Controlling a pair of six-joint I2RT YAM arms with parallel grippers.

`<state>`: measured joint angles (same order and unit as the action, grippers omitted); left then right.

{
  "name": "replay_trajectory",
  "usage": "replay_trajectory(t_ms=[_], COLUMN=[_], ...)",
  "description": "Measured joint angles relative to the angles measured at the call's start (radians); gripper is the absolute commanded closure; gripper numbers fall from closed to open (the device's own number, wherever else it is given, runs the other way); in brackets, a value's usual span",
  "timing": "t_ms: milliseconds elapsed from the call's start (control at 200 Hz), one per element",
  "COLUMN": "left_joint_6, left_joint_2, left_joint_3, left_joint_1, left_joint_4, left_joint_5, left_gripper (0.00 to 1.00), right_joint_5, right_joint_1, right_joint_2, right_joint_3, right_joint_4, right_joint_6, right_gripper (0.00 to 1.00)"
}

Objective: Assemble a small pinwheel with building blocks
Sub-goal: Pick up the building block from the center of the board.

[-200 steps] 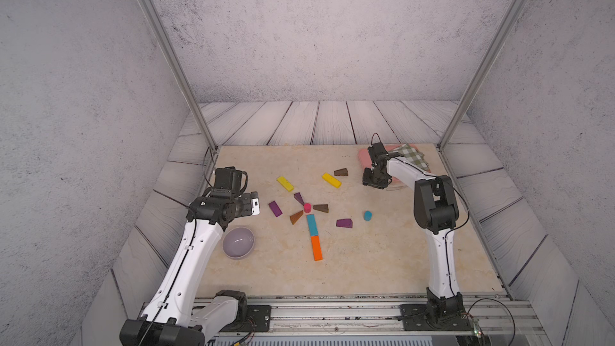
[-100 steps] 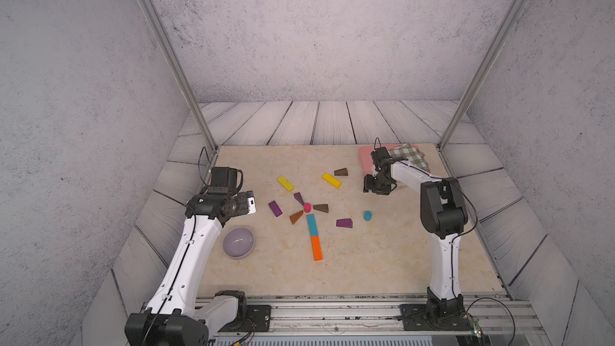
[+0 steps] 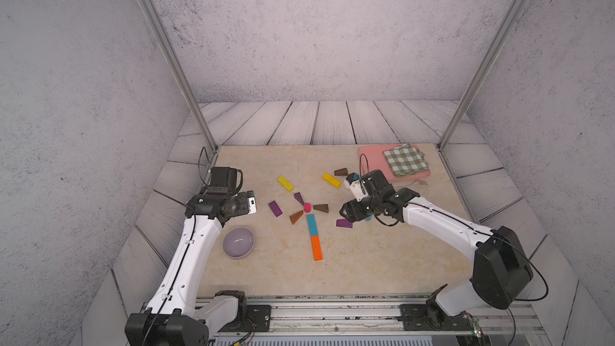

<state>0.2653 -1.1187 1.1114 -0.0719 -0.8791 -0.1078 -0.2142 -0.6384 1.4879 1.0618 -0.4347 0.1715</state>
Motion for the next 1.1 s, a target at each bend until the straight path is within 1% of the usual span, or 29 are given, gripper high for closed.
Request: replay_trajectory(t_ms=[160,330,415,711,801,861,1101], left_joint_6=[0.0,0.0,0.0,0.0,0.0,0.0,0.0], left_joint_2=[0.016,0.024,0.029,0.034,0.035,0.036,0.036], left_joint_3=[0.0,0.0,0.0,-0.002,-0.002,-0.002,-0.002], left_joint_1=[0.0,0.0,0.0,0.0,0.0,0.0,0.0], left_joint_4=[0.0,0.0,0.001,0.004,0.005,0.007,0.008], left_joint_5=[0.007,0.009,0.008,0.011,0.013,0.016,0.023], left_gripper=[0.04,0.04,0.04,0.04,0.04,0.04,0.04], right_joint_5=[-0.002,-0.004,-0.011,0.011,0.026,0.038,0.055], right_joint_1=[-0.044,-0.133,-0.156,-0.159,-0.159,-0.159,-0.159], right_joint_2=[-0.018,-0.01,0.001,0.099,0.108,0.113,0.125], right_joint_3=[-0.037,-0.037,-0.038,-0.039,-0.038,-0.035,-0.032], right_joint_4=[-0.019,-0.033,-0.035,-0.045,-0.055,-0.065,-0.064], right_joint_6=[-0.042,-0.046,-0.046,-0.053,-0.061,-0.071,-0.112], right_gripper=[0.3,0.3,0.3,0.29,0.28,0.25,0.23])
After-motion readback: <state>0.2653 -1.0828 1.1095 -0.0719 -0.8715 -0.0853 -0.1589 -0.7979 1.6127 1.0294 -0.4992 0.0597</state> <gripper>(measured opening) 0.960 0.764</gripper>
